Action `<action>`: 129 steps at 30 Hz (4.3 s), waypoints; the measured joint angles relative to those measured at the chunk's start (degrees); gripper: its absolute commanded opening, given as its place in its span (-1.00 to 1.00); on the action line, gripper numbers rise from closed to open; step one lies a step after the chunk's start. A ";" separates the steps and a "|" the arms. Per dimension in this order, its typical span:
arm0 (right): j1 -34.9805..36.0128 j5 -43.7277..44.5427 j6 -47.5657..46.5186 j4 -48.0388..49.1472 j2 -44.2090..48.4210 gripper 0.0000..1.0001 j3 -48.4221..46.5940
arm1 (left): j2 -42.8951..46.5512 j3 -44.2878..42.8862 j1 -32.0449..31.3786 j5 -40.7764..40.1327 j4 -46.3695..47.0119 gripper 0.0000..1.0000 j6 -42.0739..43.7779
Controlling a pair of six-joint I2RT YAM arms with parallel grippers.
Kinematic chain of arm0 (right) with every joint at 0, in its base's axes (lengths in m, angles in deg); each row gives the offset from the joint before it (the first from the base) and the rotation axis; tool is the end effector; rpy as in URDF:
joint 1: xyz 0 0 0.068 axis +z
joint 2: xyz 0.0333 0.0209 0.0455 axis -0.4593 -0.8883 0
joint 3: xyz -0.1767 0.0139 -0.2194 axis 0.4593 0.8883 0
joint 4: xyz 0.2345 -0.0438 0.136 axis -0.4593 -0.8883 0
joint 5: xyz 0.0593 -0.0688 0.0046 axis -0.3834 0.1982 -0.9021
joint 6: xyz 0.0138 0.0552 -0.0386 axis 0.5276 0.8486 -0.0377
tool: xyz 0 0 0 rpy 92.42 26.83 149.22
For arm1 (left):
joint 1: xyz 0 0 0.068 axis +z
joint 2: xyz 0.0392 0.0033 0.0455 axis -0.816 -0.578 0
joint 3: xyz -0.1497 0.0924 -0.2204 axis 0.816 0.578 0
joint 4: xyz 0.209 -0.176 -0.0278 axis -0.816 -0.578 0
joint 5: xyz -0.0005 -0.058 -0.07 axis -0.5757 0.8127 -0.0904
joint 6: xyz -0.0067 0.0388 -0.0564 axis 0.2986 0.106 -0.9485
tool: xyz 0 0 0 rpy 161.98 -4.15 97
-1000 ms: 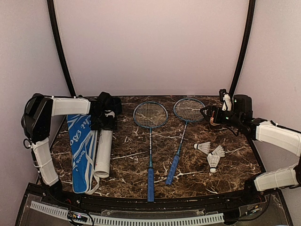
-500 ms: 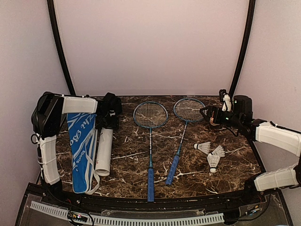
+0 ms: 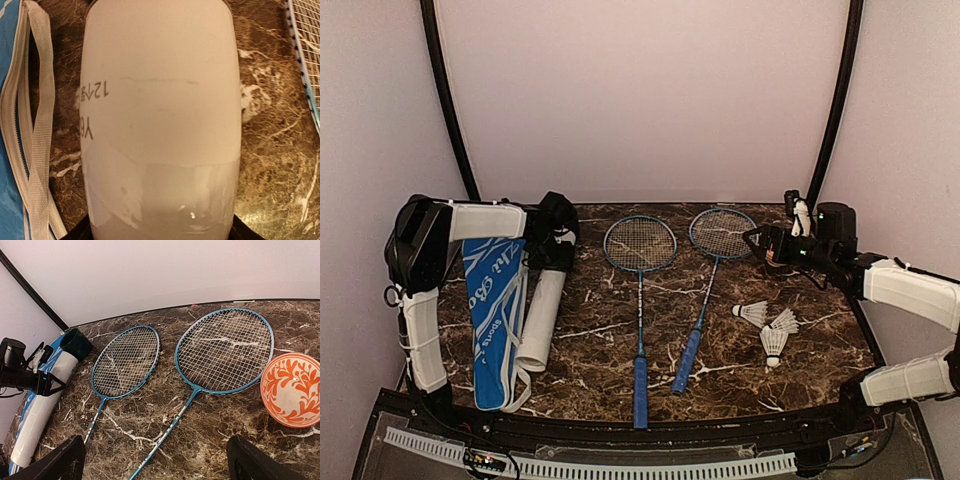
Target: Pack up the badminton gear
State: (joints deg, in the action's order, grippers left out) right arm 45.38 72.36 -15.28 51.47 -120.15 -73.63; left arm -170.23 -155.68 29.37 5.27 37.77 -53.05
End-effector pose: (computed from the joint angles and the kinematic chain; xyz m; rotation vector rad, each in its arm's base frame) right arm 0.2703 0.1008 0.2477 -0.0762 1.9810 0.6779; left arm 0.4139 -0.1825 0.1520 -0.0255 2.6036 -0.0115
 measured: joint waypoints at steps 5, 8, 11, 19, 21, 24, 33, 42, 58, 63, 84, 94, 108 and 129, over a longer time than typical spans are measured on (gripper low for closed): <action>0.00 -1.40 0.00 -0.02 0.02 0.99 -0.02 | 4.74 -0.09 -2.45 2.38 0.17 0.01 4.81; 0.00 -2.60 -0.24 -0.09 0.37 0.98 -0.22 | 9.38 -1.51 -5.38 3.13 0.31 0.04 9.01; 0.00 -4.52 -0.76 -0.07 1.51 0.98 -0.66 | 13.62 -3.61 -9.03 4.28 1.40 0.04 14.40; 0.20 -12.26 -4.35 -2.21 3.67 0.98 -4.81 | 25.49 0.35 -16.74 12.13 3.50 0.00 27.87; 0.74 -14.10 -5.55 -2.99 4.17 0.95 -5.90 | 29.14 4.98 -17.25 14.03 4.44 0.00 31.06; 3.34 -16.46 -7.76 -5.31 5.68 0.85 -7.39 | 34.34 12.41 -18.53 16.09 5.77 0.00 36.15; 15.02 -22.97 -11.91 -10.12 6.16 0.36 -11.58 | 45.38 28.83 -25.22 22.01 13.57 -0.11 49.70; 27.36 -24.81 -12.85 -13.44 -1.90 0.07 -17.79 | 46.62 32.02 -27.71 21.49 19.63 -0.18 55.19; 36.24 -23.04 -13.22 -15.23 -10.08 -0.35 -23.10 | 46.47 32.52 -28.98 19.54 21.38 -0.20 57.40; 36.54 -22.43 -12.87 -14.95 -10.80 -0.57 -23.17 | 46.47 33.18 -29.09 18.95 21.90 -0.20 57.61; 37.24 -20.59 -12.17 -15.19 -8.72 -1.00 -22.60 | 47.65 35.39 -30.10 17.00 25.79 -0.33 58.18; 33.68 -21.59 -11.80 -15.45 -1.22 -1.00 -20.33 | 49.22 38.12 -29.94 14.97 24.46 -0.37 58.23; 25.29 -10.78 -12.74 -23.74 -3.02 -1.00 -18.99 | 49.22 38.23 -29.94 12.81 24.48 -0.35 56.00; 25.00 -0.22 -15.93 -29.68 -46.60 -1.00 -40.65 | 50.03 40.02 -29.94 11.54 24.94 -0.34 53.02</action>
State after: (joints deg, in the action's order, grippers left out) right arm 70.39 72.14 -31.21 21.79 -166.75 -114.28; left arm -120.20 -115.66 -0.58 16.81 62.70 -0.02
